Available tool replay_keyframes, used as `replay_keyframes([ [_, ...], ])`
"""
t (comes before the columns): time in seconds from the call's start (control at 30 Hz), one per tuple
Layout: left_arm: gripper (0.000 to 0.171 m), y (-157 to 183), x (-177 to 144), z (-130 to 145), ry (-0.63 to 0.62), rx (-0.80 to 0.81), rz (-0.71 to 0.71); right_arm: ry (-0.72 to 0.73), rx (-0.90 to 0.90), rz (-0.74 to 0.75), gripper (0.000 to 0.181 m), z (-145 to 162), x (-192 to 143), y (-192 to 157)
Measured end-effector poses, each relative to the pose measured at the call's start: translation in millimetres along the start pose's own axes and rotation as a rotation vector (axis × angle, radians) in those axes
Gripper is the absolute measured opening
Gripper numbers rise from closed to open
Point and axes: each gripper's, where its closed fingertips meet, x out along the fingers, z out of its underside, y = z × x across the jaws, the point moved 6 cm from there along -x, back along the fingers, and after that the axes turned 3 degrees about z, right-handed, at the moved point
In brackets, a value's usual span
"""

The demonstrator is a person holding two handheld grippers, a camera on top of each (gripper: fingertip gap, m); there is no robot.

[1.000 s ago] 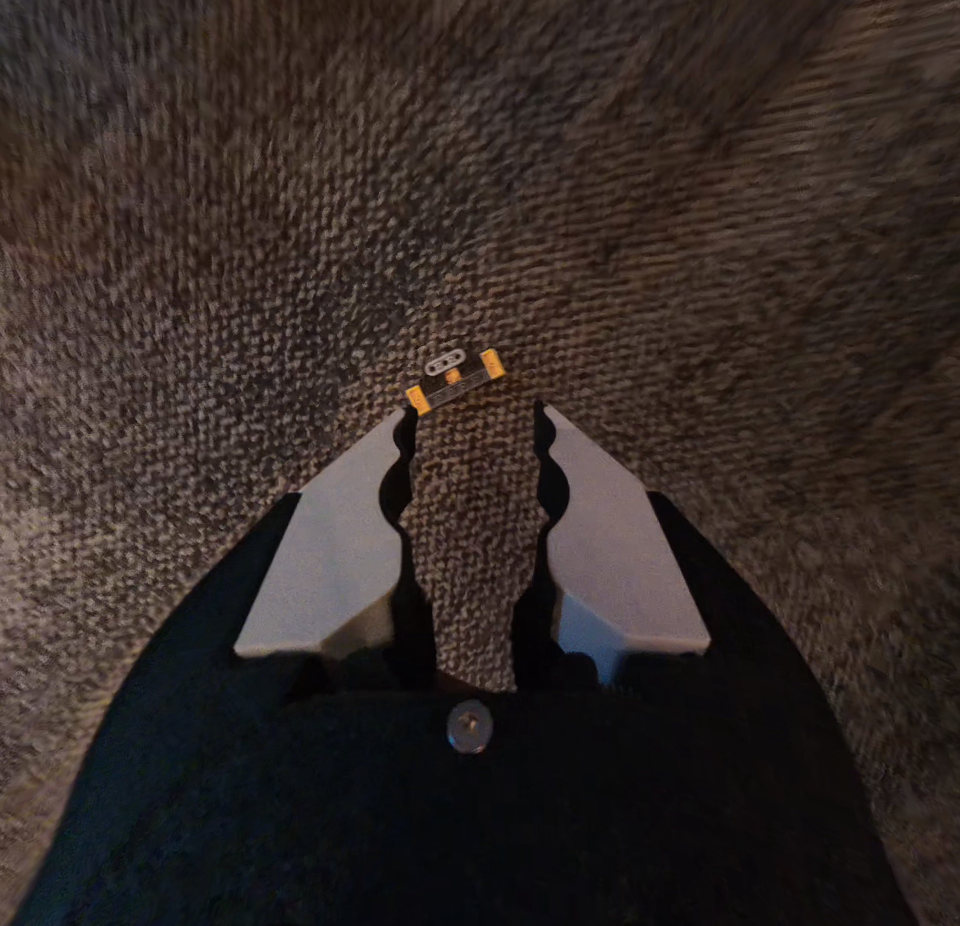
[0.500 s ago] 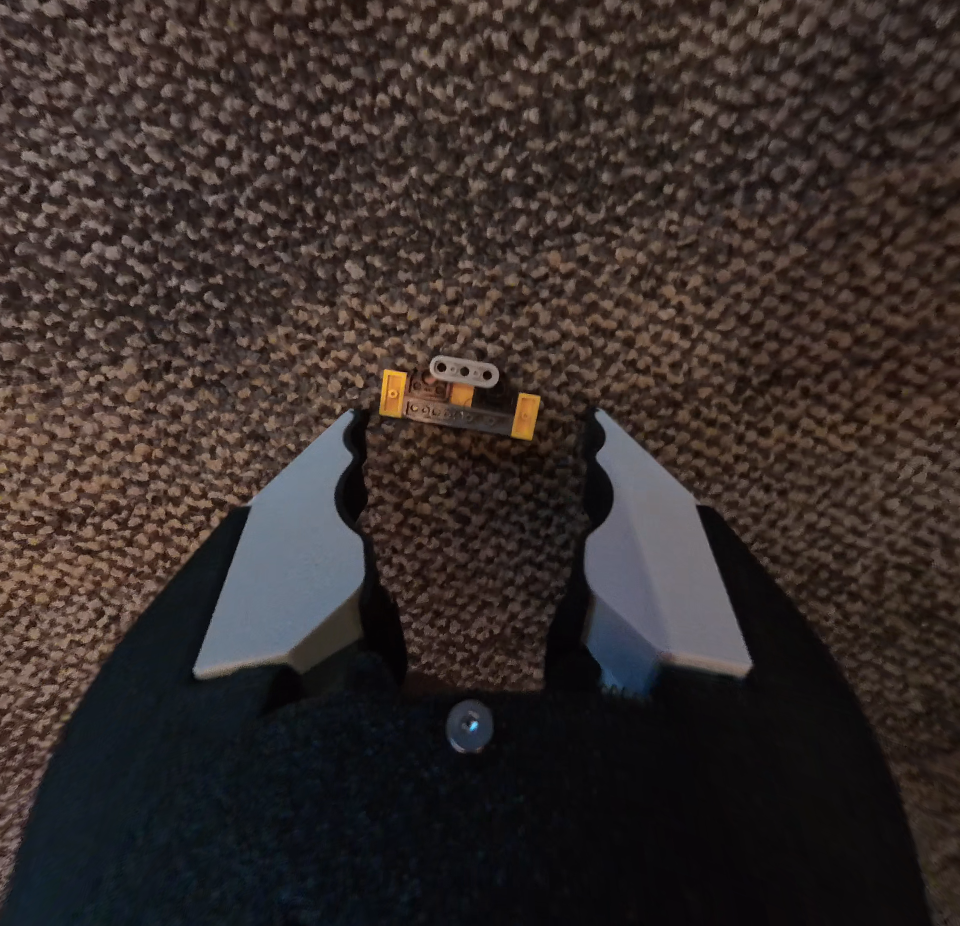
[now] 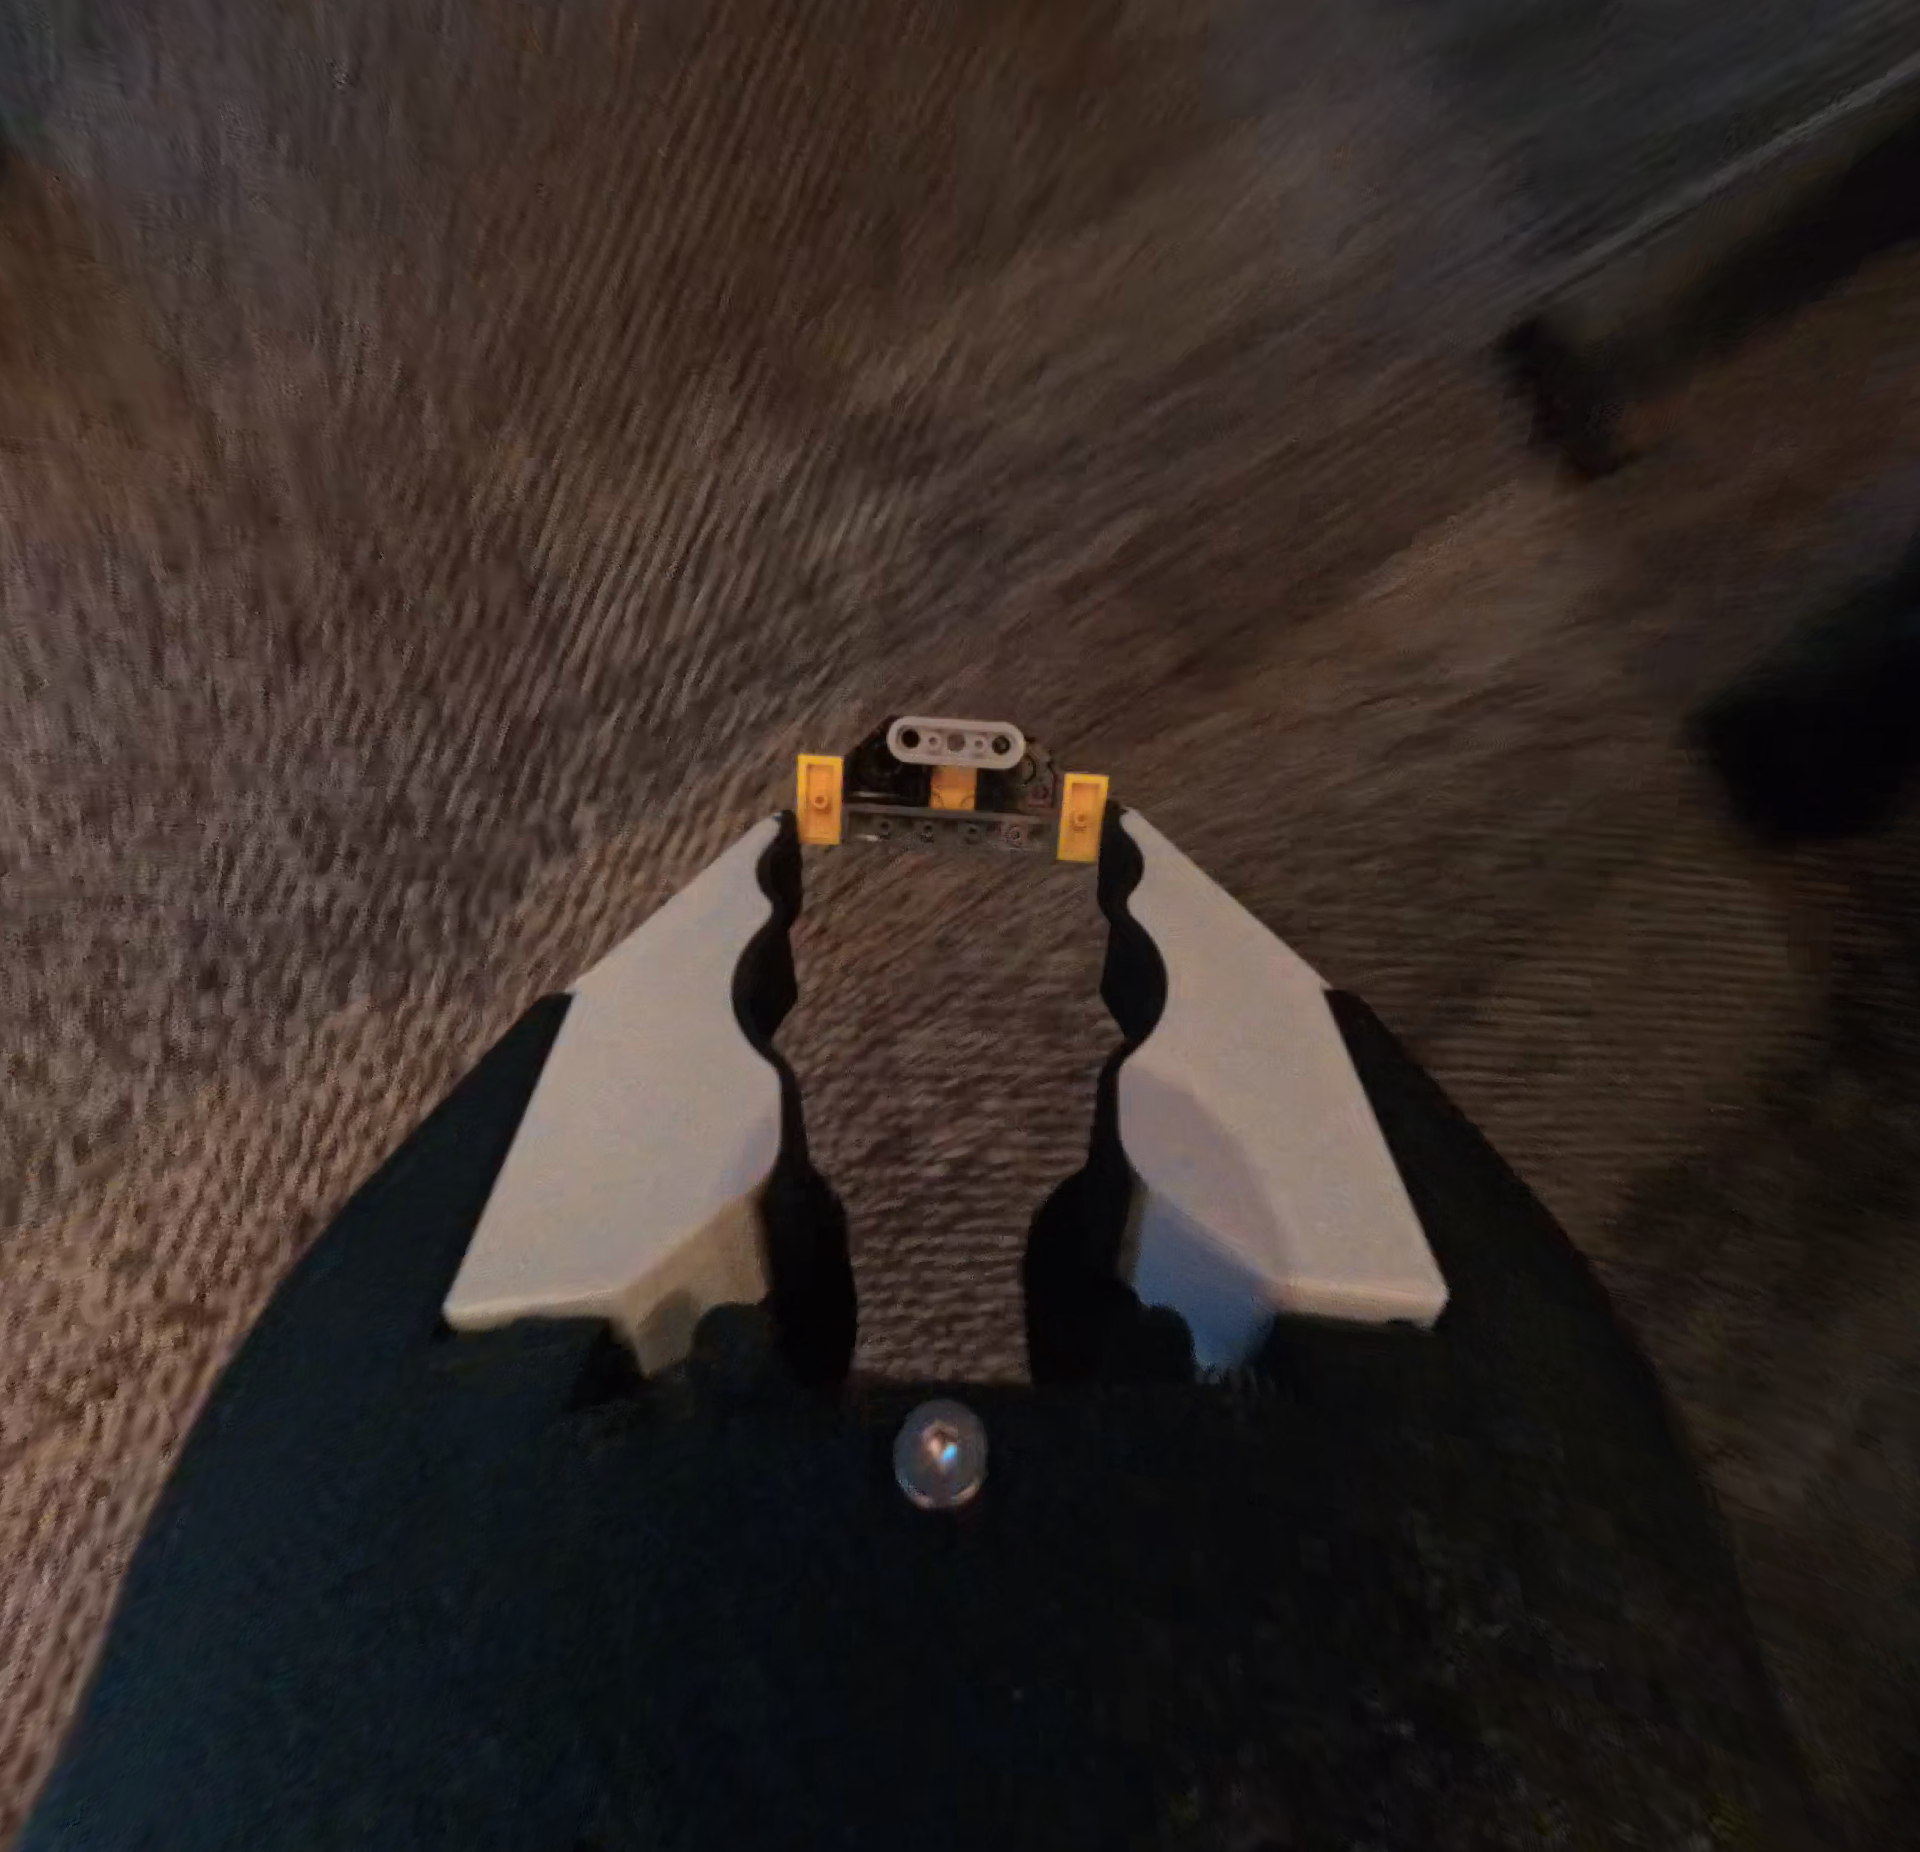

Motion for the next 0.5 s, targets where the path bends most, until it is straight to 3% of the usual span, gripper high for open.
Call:
replay_keyframes([
  [0.07, 0.057, 50, -68, -56, 0.183, 0.065, 0.147, 0.011, -0.026, -0.019, 0.002, -2, 0, -6],
  [0.17, 0.057, 145, -196, -144, 0.477, 0.142, 0.445, 0.019, -0.05, -0.07, 0.012, -7, 2, -16],
  [0.27, 0.057, 246, -321, -207, 0.708, 0.319, 0.722, 0.031, 0.003, -0.184, 0.018, -21, 3, -38],
  [0.37, 0.057, 336, -415, -241, 0.868, 0.613, 0.818, -0.102, 0.045, -0.399, 0.038, -45, -2, -78],
  [0.5, 0.057, 453, -493, -254, 0.975, 0.907, 0.959, -0.118, 0.135, -0.618, 0.043, -96, -44, -117],
])
